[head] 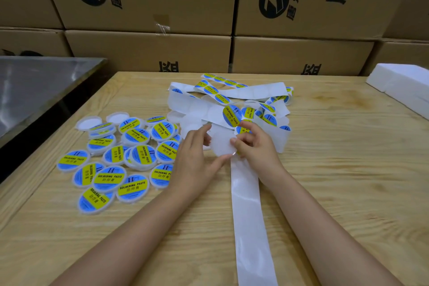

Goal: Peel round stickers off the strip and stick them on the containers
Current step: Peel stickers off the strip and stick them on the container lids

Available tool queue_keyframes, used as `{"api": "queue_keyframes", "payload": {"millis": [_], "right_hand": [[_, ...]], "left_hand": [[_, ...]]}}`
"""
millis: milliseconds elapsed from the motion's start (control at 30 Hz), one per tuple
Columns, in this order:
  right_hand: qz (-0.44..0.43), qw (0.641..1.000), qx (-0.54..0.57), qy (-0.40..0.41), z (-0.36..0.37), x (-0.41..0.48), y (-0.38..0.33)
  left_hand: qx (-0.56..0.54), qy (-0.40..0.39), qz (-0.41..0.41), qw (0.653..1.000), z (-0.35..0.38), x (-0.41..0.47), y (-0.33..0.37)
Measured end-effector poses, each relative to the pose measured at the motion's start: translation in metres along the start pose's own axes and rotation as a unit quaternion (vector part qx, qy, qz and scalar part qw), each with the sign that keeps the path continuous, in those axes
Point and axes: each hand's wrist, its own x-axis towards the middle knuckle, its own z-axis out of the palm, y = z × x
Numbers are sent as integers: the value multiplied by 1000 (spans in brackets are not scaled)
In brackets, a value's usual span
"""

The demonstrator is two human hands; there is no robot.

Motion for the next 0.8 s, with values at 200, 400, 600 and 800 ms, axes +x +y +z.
{"api": "queue_keyframes", "payload": {"millis": [200,400,600,800], "right_hand": [[-30,999,23,-34,0,-1,-2],[-10,998,56,-18,2,-2,-4],[-22,999,48,-6,1,-2,-5],[-30,999,31,-3,1,-3,-6]], "left_hand": [[-176,-26,-134,975,-2,8,0],[-361,-15,-279,890,-6,11,4],[-517,-105,-352,773,-13,14,9],[-507,-128,-342,781,-13,13,8]]}}
